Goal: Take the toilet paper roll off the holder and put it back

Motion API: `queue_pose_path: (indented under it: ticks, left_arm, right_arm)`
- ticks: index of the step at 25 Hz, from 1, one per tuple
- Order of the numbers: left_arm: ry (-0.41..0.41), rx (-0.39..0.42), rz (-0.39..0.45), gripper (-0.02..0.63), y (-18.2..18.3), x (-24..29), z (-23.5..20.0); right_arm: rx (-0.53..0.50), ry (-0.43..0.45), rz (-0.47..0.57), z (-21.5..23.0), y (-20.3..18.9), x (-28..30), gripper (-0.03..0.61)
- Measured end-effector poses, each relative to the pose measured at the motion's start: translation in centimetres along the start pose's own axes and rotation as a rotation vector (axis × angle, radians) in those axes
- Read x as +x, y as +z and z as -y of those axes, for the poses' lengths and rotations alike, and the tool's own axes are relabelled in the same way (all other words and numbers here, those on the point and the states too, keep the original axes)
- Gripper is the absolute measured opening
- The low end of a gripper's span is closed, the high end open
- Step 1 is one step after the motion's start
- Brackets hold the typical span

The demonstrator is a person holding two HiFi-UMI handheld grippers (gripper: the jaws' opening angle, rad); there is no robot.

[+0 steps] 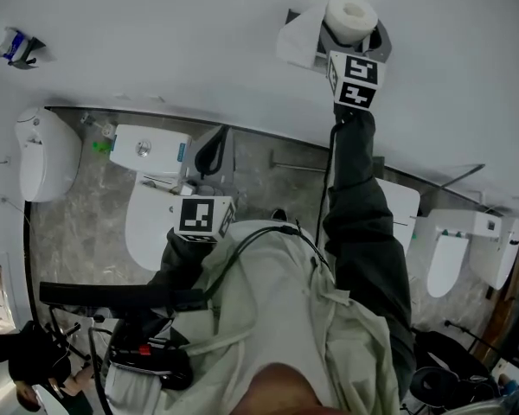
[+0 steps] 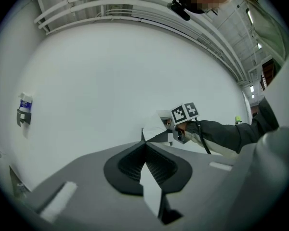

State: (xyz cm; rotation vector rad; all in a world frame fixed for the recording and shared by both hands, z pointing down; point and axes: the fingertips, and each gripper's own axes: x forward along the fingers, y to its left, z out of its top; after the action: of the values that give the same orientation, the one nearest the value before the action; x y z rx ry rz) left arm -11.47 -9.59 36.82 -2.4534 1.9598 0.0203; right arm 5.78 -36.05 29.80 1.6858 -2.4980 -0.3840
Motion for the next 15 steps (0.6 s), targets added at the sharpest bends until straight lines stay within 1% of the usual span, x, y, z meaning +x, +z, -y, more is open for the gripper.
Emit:
queue_pose_path:
  ticks: [4,6,10,15]
  left_arm:
    - [-0.021,-0.002,-0.008,0.006,-0.1,0.3,0.6]
    - [-0.028,-0.003,-0.012,0.008,-0.2,0.7,0.7]
    - [-0.043,-0.006,-0.008,0.006,-0.2,1.1,1.2]
    - [-0.049,-0.022,-0.014,0.006,-0.3,0.8,1.1]
  right_arm:
    - [0.092,0.000,0.050,0.6,-0.9,0.5,0.474]
    - [0.097,0.002,0.059,0.6,-0.8,0.6,0.472]
    - [0.100,0.020,0.042,0.7,-1.0,0.4,0.474]
    - [0.094,0.003,0.029,1.5,-1.1,-2.6,0.474]
